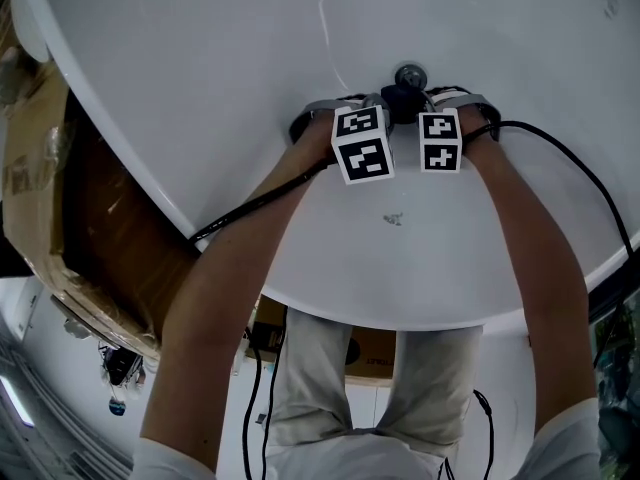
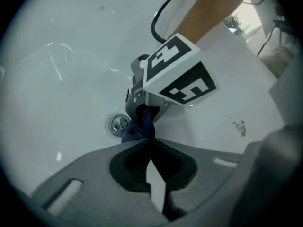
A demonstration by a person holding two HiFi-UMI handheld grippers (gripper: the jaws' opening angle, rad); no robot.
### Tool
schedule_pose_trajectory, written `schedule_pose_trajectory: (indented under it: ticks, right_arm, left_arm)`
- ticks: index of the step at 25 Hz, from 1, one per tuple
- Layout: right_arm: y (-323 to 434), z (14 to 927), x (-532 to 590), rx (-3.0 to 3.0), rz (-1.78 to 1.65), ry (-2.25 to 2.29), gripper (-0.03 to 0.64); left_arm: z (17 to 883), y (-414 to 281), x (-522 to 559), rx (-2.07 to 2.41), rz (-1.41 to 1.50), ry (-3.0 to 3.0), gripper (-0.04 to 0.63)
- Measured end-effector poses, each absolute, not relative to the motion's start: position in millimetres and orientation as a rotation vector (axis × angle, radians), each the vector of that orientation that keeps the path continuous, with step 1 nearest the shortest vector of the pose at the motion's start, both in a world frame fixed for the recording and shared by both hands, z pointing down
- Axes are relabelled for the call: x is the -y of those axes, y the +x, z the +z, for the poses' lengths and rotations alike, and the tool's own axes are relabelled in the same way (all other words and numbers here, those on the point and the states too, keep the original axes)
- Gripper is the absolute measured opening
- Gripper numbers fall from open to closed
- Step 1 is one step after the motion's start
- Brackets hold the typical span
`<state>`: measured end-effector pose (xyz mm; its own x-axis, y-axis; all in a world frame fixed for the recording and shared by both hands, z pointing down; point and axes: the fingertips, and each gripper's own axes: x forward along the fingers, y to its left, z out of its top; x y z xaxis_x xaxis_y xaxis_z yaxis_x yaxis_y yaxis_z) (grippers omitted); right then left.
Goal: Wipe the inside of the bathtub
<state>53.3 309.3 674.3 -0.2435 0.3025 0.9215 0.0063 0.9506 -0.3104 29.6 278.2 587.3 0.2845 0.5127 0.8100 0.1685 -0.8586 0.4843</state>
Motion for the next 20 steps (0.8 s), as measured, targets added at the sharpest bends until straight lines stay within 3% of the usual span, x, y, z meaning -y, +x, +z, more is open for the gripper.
schedule_pose_trajectory:
  ticks: [4,20]
  right_arm:
    - [50.3,663.6,-343.2,1.795,0.31,-0.447,0.072]
    - [44.9,619.1,-371.2,1.83,0.397,-0.589,0.071]
  left_arm:
    - [586.3,29.0,-281.5,-0.623,1.596,2.241,-0.002]
    - [568.0,34.0,-285.0,-0.661,1.602,2.253,-0.002]
